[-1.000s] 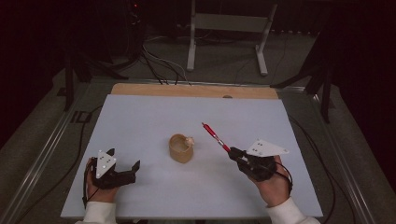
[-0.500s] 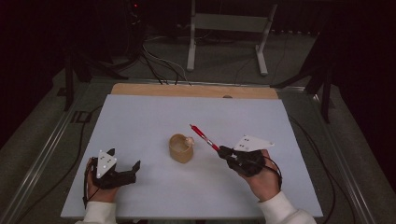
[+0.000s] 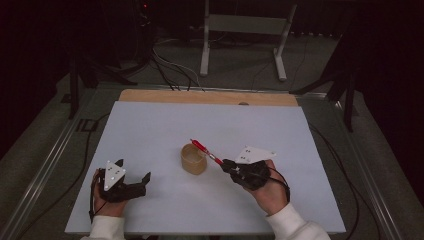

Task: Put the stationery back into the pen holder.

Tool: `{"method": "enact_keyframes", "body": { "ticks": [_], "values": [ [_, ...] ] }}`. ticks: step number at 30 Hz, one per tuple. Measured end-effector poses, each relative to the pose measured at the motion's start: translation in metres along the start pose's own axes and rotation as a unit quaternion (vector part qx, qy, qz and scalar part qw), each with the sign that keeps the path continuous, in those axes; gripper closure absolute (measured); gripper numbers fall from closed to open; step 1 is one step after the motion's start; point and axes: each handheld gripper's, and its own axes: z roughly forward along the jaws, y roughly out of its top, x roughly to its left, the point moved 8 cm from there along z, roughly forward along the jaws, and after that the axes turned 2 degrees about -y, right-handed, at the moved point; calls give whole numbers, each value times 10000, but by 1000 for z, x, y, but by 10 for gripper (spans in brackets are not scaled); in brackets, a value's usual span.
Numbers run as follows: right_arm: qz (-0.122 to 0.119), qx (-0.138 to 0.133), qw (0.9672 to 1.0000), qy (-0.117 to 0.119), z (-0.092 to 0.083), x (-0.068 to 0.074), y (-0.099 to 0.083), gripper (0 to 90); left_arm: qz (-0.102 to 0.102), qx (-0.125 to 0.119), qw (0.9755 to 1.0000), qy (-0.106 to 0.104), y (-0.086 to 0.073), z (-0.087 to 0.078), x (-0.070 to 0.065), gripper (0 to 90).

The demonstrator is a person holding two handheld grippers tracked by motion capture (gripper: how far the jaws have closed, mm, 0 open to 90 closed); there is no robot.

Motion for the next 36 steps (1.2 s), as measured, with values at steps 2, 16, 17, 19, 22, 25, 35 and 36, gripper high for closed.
{"method": "enact_keyframes", "body": {
  "ticks": [2,16,17,19,22,25,35,36],
  "values": [
    [-20,19,10000,8,2,1,0,812,1,0,10000,1,0,0,0,3],
    [-85,214,9997,77,14,8,4,810,-16,-32,10000,35,1,-1,1,3],
    [-92,215,9997,70,15,8,4,810,-13,-35,10000,37,1,-1,1,3],
    [-96,245,9996,62,16,8,4,810,-14,-36,10000,37,1,-1,1,3],
    [-141,260,9995,67,17,9,5,809,-19,-40,10000,38,1,-1,1,3],
    [-174,276,9995,52,19,11,6,809,-25,-37,10000,39,1,0,1,3],
    [-205,278,9994,22,24,10,14,808,-14,-29,10000,37,1,0,1,3],
    [-202,275,9994,19,24,10,15,808,-9,-25,10000,38,0,0,1,3]
  ]
}}
